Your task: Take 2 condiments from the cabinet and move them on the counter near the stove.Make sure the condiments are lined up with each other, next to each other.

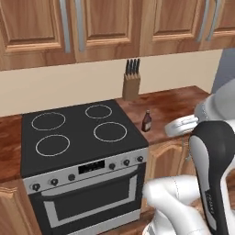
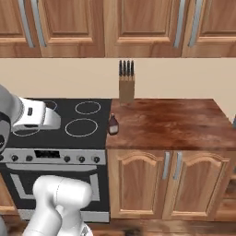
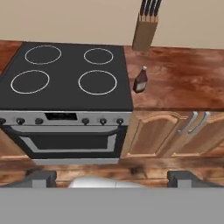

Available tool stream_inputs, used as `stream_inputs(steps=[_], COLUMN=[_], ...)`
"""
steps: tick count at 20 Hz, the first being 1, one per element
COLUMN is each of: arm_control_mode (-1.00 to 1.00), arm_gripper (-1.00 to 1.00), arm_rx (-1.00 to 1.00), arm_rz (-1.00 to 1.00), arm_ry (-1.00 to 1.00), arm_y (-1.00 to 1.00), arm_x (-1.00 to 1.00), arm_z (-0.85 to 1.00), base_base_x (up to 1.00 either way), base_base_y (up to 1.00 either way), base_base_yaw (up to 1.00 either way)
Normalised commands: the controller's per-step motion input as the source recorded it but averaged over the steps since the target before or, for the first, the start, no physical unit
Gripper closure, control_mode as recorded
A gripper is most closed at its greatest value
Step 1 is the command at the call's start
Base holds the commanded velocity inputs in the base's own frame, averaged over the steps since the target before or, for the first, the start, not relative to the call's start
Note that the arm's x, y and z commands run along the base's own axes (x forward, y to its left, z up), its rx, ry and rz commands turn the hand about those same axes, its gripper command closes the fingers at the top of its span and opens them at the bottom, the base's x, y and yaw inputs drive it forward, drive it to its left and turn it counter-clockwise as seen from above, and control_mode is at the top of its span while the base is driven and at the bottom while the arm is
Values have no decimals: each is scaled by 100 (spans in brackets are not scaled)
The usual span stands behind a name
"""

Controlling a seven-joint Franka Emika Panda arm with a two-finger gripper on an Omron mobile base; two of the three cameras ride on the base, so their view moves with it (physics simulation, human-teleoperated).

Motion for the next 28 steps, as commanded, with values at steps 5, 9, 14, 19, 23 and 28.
stream_inputs(steps=[5,9,14,19,23,28], arm_control_mode=[100,100,100,100,100,100], arm_gripper=[-100,-100,-100,-100,-100,-100], arm_rx=[0,0,0,0,0,0], arm_rz=[0,0,0,0,0,0], arm_ry=[0,0,0,0,0,0], arm_y=[0,0,0,0,0,0], arm_x=[0,0,0,0,0,0], arm_z=[0,0,0,0,0,0], base_base_x=[-51,0,0,0,30,100], base_base_y=[-36,-2,-10,-13,-30,-39], base_base_yaw=[-70,-100,-99,-98,-76,-20])
